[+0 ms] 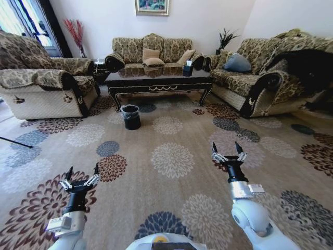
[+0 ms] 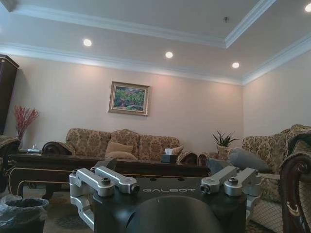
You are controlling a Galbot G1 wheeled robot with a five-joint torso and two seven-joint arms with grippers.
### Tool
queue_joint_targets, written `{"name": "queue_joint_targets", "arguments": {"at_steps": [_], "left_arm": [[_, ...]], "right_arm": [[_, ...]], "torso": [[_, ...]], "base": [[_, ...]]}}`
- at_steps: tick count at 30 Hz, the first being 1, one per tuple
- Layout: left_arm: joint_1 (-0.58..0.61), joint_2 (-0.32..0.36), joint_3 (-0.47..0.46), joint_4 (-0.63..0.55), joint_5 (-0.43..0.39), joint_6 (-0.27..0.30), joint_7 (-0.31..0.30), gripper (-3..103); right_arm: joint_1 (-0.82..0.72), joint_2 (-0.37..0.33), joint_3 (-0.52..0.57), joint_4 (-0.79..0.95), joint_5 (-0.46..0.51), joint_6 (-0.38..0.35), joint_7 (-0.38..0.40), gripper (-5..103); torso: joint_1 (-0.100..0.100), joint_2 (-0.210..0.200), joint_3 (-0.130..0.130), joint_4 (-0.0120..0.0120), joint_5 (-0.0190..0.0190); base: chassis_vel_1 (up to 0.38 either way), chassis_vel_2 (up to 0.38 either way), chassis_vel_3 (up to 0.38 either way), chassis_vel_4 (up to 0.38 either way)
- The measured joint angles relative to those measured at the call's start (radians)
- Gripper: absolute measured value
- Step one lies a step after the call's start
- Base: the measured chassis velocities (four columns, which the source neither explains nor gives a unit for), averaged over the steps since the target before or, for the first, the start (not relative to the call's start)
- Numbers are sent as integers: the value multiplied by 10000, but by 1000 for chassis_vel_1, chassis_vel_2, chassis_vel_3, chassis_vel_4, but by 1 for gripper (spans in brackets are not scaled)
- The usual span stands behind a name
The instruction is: Move to the front of the table and pick up the trash from the floor, then place it into the trash bin.
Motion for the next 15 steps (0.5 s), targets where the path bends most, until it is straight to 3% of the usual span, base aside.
{"name": "queue_joint_targets", "arguments": {"at_steps": [4, 15], "left_arm": [[3, -1, -1, 1, 0, 0, 0, 100], [-1, 0, 0, 0, 0, -1, 0, 100]], "right_arm": [[-4, 0, 0, 0, 0, 1, 0, 100], [3, 0, 0, 0, 0, 1, 0, 100]], "torso": [[-5, 4, -4, -3, 1], [2, 2, 2, 0, 2]], "base": [[158, -132, -144, 138], [-8, 6, 3, 3]]}}
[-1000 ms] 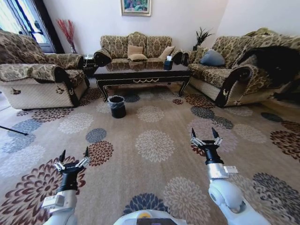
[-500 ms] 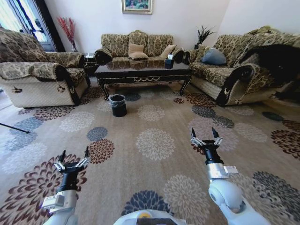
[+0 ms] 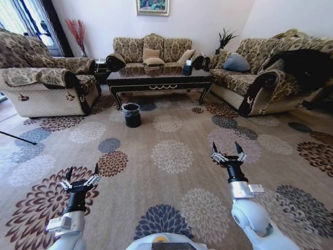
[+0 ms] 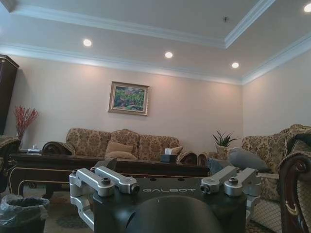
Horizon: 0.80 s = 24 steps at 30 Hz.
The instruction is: Move to the front of the table and pick up the trash from the floor, then place it into the trash bin.
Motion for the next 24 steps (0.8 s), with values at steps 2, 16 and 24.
{"name": "queue_joint_targets", "arguments": {"at_steps": [2, 16, 24], "left_arm": [[0, 0, 0, 0, 0, 0, 0, 100], [0, 0, 0, 0, 0, 1, 0, 100], [0, 0, 0, 0, 0, 0, 0, 100]], "right_arm": [[-2, 0, 0, 0, 0, 0, 0, 100], [-2, 0, 0, 0, 0, 0, 0, 100], [-2, 0, -1, 0, 0, 0, 0, 100]], "torso": [[0, 0, 0, -2, 0], [0, 0, 0, -1, -1], [0, 0, 0, -1, -1]], "base": [[0, 0, 0, 0], [0, 0, 0, 0], [0, 0, 0, 0]]}}
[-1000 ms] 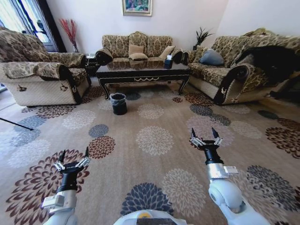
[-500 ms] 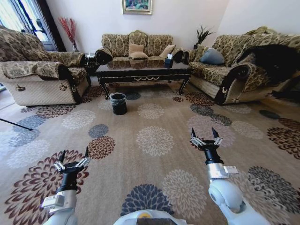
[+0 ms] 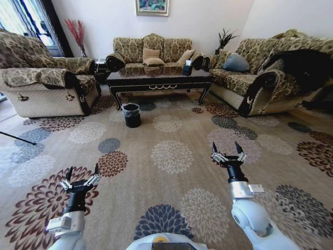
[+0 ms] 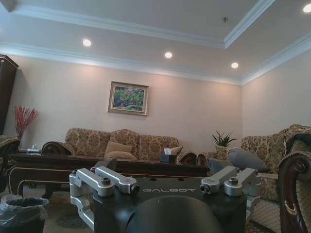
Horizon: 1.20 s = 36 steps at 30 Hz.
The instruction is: Move to the front of the table and pick up the trash from the floor, then place it into the trash bin.
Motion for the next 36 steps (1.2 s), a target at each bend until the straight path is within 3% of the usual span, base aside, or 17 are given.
{"name": "queue_joint_targets", "arguments": {"at_steps": [9, 36], "left_arm": [[0, 0, 0, 0, 0, 0, 0, 100], [0, 0, 0, 0, 0, -1, 1, 100]], "right_arm": [[0, 0, 0, 0, 0, 0, 0, 100], [0, 0, 0, 0, 0, 0, 0, 100]], "torso": [[22, 166, 139, 0, 0], [255, 1332, 1075, -1, 0]], "base": [[0, 0, 0, 0], [0, 0, 0, 0]]}}
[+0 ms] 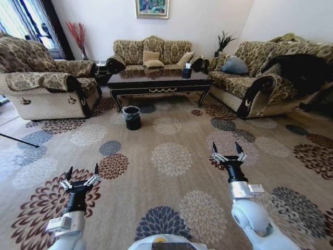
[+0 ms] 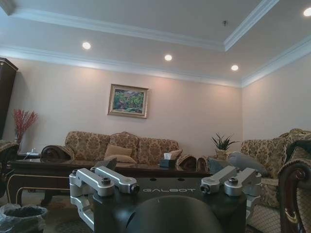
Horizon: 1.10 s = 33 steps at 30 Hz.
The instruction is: Move to the front of the table and pick up the trash from the floor, then place it into the trash bin.
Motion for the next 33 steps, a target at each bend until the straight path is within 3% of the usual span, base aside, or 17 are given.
{"name": "queue_joint_targets", "arguments": {"at_steps": [33], "left_arm": [[0, 0, 0, 0, 0, 1, 0, 100]], "right_arm": [[0, 0, 0, 0, 0, 0, 0, 100]], "torso": [[399, 1316, 916, 0, 0]], "base": [[0, 0, 0, 0]]}}
